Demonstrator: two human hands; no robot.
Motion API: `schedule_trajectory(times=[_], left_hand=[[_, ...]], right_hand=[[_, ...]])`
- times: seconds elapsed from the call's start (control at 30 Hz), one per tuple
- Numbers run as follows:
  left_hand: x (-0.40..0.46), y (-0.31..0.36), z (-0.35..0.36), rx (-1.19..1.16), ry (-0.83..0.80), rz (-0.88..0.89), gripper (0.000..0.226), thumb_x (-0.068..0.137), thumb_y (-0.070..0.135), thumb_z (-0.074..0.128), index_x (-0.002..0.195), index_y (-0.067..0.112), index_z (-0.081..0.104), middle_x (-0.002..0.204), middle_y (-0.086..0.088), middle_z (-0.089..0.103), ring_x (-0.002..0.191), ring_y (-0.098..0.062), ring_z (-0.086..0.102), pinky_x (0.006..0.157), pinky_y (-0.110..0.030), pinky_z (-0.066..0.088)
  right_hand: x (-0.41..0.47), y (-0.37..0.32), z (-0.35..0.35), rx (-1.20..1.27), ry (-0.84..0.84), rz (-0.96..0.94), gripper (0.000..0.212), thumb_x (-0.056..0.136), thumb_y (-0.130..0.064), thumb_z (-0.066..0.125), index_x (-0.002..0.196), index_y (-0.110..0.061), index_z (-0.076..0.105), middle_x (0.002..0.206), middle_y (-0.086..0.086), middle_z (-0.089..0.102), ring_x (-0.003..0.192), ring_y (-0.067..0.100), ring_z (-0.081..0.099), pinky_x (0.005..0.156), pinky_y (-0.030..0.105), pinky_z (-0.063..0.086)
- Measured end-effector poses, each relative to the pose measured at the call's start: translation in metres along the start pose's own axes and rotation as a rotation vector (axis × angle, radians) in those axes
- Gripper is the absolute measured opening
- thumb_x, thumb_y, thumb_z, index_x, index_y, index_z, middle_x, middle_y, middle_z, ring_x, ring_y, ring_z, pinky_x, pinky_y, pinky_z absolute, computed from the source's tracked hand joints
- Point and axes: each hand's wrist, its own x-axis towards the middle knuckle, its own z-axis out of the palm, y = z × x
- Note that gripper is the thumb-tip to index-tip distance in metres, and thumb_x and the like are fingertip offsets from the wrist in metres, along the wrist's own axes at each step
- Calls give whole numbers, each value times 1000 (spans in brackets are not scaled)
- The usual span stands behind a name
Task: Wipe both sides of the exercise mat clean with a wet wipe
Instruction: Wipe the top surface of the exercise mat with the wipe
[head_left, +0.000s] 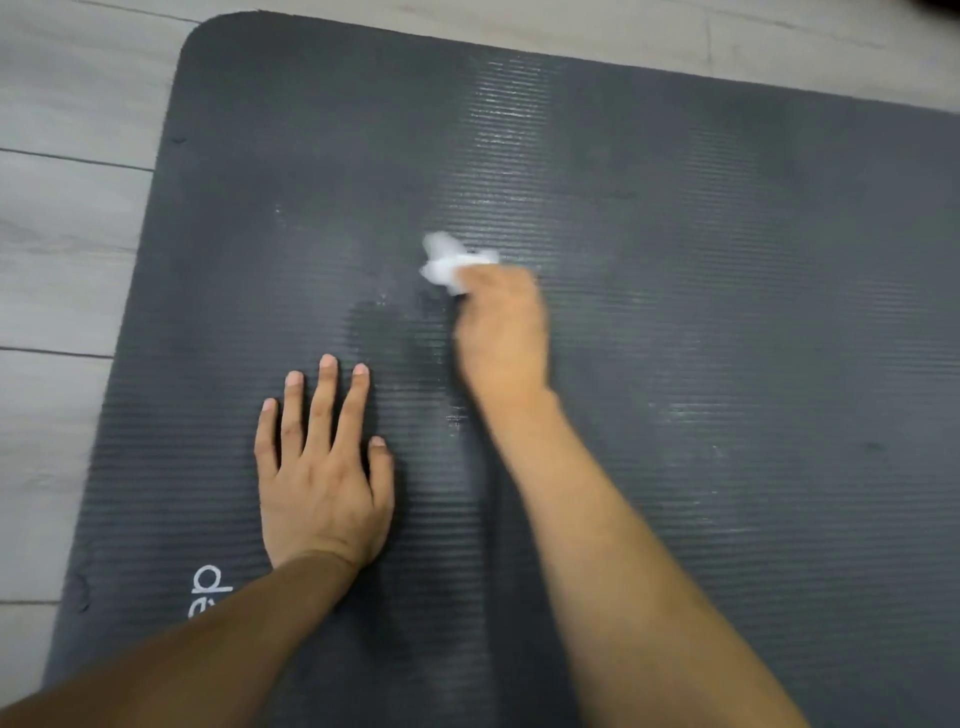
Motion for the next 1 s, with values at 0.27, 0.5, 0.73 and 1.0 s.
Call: schedule_trajectory(times=[0.27, 0.5, 0.73, 1.0], left_hand=[[-1, 1, -2, -38, 11, -5, 66, 97, 38, 33, 162, 22, 31, 169, -5, 26, 157, -32, 20, 127, -53, 12], [0, 2, -1, -36, 11, -10, 65, 98, 37, 34, 161, 23, 31, 169, -5, 25, 157, -31, 18, 128, -50, 10], [0, -2, -4, -87, -7, 20, 67, 96, 40, 33, 160, 21, 33, 169, -8, 26, 157, -33, 20, 127, -52, 12], [-101, 0, -17, 0, -123, 18, 69, 100, 39, 31, 165, 23, 17, 173, -8, 10, 159, -33, 11, 128, -55, 10]], right_hand=[[-20, 85, -50, -259, 1, -86, 30, 82, -6, 54, 102, -15, 74, 103, 5, 72, 86, 33, 61, 77, 38, 51], [-32, 86, -61, -202, 113, 303, 36, 76, 2, 52, 99, -11, 75, 97, 12, 70, 85, 36, 56, 78, 39, 45], [-52, -42, -10, -70, -225, -275, 32, 85, -12, 43, 96, -15, 72, 99, 2, 68, 90, 26, 54, 79, 37, 47], [-52, 132, -109, -367, 5, 293, 33, 82, -4, 48, 104, -7, 71, 98, 19, 61, 88, 40, 52, 82, 46, 45]])
